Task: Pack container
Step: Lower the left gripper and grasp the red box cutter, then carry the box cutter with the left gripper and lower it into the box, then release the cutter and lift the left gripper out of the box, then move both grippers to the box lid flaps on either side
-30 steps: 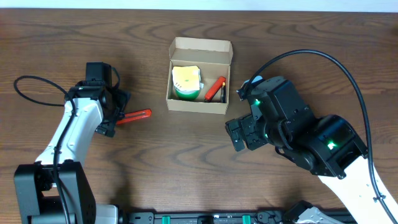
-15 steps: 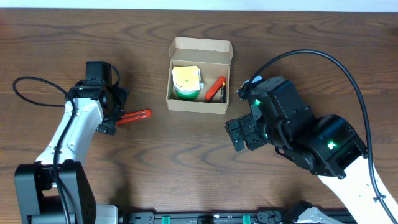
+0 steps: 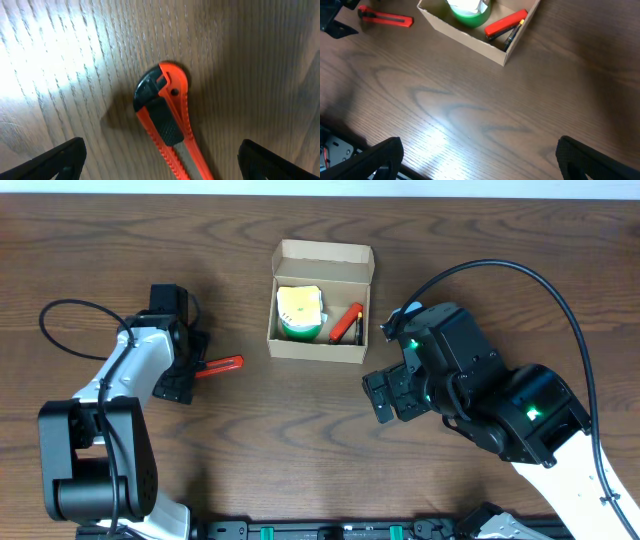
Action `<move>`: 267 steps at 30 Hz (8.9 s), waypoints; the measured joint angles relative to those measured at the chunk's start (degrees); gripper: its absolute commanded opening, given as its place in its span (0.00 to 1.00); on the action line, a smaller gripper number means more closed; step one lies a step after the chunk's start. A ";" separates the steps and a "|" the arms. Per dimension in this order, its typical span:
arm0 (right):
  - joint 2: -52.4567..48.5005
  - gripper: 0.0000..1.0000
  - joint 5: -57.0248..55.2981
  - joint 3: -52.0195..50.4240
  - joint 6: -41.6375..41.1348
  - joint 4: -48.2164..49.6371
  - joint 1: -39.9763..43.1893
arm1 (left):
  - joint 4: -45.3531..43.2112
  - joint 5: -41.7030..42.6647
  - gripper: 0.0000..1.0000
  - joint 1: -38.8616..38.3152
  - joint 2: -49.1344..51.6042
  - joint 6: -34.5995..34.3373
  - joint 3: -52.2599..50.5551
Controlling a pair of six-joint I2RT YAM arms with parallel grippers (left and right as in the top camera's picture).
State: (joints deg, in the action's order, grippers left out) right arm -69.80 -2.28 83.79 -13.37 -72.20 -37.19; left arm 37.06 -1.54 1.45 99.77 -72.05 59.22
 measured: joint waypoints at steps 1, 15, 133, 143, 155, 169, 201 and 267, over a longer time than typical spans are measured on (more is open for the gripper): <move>0.00 0.99 0.00 0.00 0.00 0.02 0.00 | -0.04 -0.31 0.98 0.00 0.00 -0.15 0.00; 0.00 0.99 0.00 0.00 0.00 0.00 0.00 | -1.51 -0.17 0.86 0.00 3.98 -1.49 0.00; 0.00 0.99 0.00 0.00 0.02 0.00 0.00 | -8.52 16.04 0.06 -32.74 10.38 67.36 33.48; 0.00 0.99 0.00 0.00 0.00 0.00 0.00 | -8.92 13.25 0.05 -32.74 15.15 61.86 33.48; 0.00 0.99 0.00 0.00 0.00 0.00 0.00 | -7.06 9.64 0.06 -32.70 14.95 71.30 33.48; 0.00 0.99 0.00 0.00 0.00 0.00 0.00 | -0.90 9.49 0.05 -32.70 10.88 104.94 33.48; 0.00 0.99 0.00 0.00 0.00 0.00 0.00 | 6.58 16.33 0.34 -34.60 10.16 127.36 33.48; -26.71 0.01 -7.76 -1.84 -12.79 25.92 19.52 | -18.62 32.52 0.05 -6.10 25.09 56.41 34.03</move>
State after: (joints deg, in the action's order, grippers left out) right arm -96.51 -10.04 81.95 -26.15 -46.28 -17.67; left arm 18.44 30.98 -4.64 124.86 -15.64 93.25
